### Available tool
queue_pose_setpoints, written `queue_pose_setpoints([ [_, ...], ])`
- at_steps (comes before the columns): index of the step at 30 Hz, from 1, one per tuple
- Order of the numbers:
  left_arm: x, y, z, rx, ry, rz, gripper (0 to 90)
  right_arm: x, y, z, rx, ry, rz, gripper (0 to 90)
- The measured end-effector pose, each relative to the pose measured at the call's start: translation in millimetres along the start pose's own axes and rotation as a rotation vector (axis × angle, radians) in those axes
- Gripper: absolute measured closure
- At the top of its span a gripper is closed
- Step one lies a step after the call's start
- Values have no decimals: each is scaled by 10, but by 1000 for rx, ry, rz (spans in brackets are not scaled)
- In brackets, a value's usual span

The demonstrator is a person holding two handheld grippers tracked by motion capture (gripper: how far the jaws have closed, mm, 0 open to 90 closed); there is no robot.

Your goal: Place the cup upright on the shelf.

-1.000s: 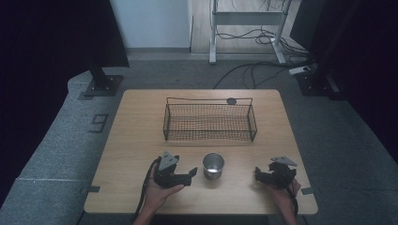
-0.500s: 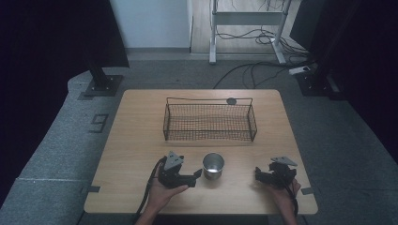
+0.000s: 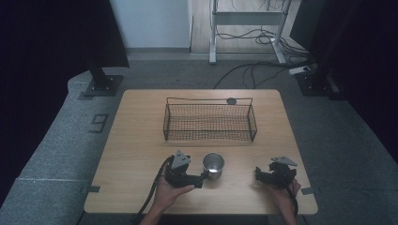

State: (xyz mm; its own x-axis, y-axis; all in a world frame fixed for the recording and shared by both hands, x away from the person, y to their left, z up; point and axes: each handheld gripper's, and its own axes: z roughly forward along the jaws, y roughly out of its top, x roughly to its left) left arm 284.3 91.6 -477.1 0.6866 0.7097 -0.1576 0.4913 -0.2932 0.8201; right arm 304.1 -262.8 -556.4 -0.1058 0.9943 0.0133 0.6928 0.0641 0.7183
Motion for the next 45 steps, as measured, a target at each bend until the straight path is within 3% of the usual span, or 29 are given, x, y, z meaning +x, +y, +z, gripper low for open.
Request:
queue_pose_setpoints([
  [16, -76, 72, 264, 29, -36, 2, 10, 0, 0, 0, 0, 0, 0, 14],
  [34, -162, 76, 598, 86, -28, 3, 0, 0, 0, 0, 0, 0, 0, 14],
  [40, -165, 56, 690, 103, -16, 5, 33, 0, 0, 0, 0, 0, 0, 14],
  [45, -155, 47, 718, 86, 2, 7, 110, 0, 0, 0, 0, 0, 0, 15],
])
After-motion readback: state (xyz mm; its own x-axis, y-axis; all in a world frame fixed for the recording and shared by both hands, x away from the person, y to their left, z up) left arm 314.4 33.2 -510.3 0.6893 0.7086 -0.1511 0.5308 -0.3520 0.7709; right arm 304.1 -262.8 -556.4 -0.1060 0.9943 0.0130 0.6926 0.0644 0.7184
